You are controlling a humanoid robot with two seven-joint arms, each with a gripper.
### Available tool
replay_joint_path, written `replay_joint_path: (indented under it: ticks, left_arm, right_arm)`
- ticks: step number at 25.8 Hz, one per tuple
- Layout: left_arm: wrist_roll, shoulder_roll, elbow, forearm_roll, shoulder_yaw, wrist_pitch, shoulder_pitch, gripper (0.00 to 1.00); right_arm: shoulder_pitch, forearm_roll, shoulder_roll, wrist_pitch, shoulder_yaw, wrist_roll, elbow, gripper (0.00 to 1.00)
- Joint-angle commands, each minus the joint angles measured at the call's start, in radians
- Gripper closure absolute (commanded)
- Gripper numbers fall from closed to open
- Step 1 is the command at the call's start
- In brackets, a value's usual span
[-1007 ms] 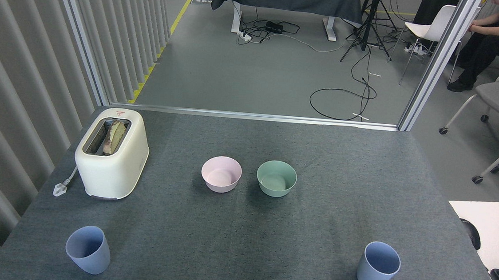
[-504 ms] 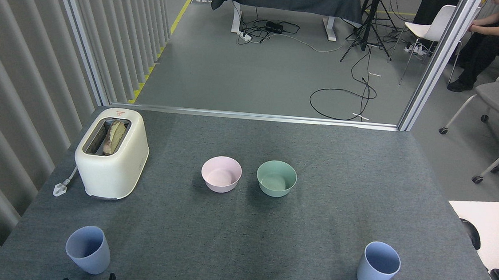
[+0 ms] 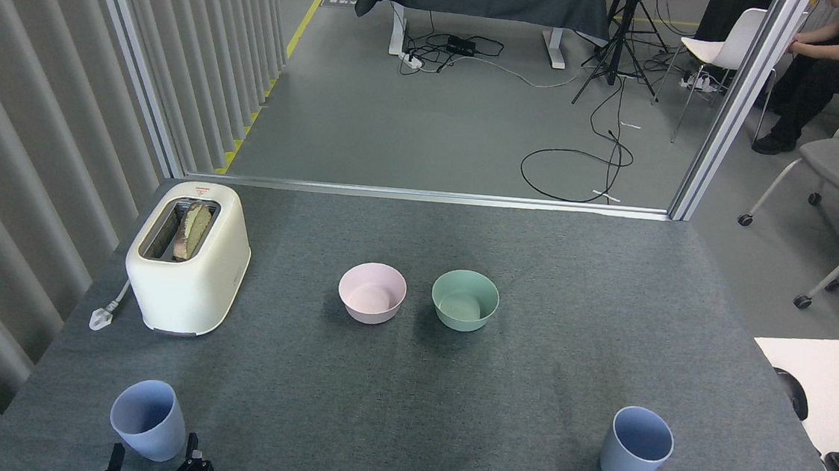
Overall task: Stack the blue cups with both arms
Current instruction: 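Reach the left gripper to the blue cup nearest it and grasp it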
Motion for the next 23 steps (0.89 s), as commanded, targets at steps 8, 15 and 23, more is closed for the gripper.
replay_joint_path:
  ticks: [8, 15, 23]
  left_arm:
    - [-0.002, 0.004, 0.068, 0.003, 0.003, 0.037, -0.070, 0.00]
    - [0.000, 0.007, 0.108, 0.014, 0.004, 0.037, -0.096, 0.04]
    - [0.000, 0.011, 0.059, 0.011, 0.001, 0.023, -0.083, 0.34]
  right_arm:
    - [0.000, 0.000, 0.000, 0.000, 0.007, -0.003, 0.001, 0.00]
    - [0.000, 0.000, 0.000, 0.000, 0.018, -0.003, 0.001, 0.00]
    - [0.000, 0.000, 0.000, 0.002, 0.021, -0.003, 0.001, 0.00]
